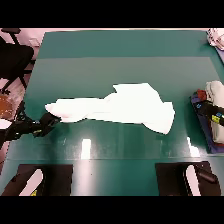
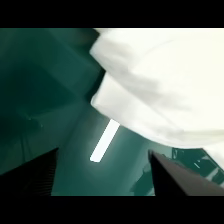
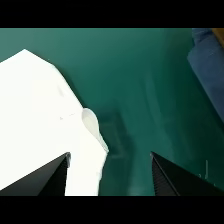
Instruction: Fold the shirts.
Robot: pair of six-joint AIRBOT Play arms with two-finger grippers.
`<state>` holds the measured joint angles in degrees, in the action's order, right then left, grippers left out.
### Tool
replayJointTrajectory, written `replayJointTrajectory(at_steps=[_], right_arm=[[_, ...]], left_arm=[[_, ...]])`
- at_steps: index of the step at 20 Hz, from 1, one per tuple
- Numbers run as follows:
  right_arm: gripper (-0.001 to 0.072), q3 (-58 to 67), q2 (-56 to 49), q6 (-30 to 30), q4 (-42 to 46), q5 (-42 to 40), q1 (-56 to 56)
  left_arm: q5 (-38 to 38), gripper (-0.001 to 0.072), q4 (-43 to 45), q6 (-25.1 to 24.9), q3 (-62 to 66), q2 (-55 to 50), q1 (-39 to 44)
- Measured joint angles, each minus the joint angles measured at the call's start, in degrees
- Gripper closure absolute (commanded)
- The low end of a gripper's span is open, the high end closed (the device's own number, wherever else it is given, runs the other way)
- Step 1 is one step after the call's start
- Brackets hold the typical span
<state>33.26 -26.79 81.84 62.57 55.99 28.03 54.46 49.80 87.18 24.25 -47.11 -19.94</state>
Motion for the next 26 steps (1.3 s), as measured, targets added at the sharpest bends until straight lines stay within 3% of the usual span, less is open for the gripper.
replayJointTrajectory(at_steps=[3, 5, 23, 24, 25, 26], right_arm=[[0.0145, 0.0, 0.0, 0.1, 0.0, -0.6, -1.9], [0.0145, 0.0, 0.0, 0.1, 0.0, -0.8, -3.1], [0.0169, 0.0, 0.0, 0.2, 0.0, -2.8, -6.2], [0.0169, 0.0, 0.0, 0.2, 0.0, -2.9, -6.2], [0.0169, 0.0, 0.0, 0.2, 0.0, -3.0, -6.2], [0.0169, 0.0, 0.0, 0.2, 0.0, -3.0, -6.2]], left_arm=[[-3.2, 0.0088, -0.7, 0.1, -0.7, -0.2, 0.0], [-4.9, 0.0206, -1.1, 0.2, -0.9, -0.7, 0.0], [-9.6, 0.0209, -9.7, -7.1, -0.9, -10.7, 2.9], [-10.2, 0.0318, -9.8, -7.4, -0.9, -11.1, 4.0], [-10.8, 0.0377, -9.6, -7.5, -0.9, -11.5, 4.8], [-11.2, 0.0381, -9.2, -7.5, -1.0, -11.7, 5.4]])
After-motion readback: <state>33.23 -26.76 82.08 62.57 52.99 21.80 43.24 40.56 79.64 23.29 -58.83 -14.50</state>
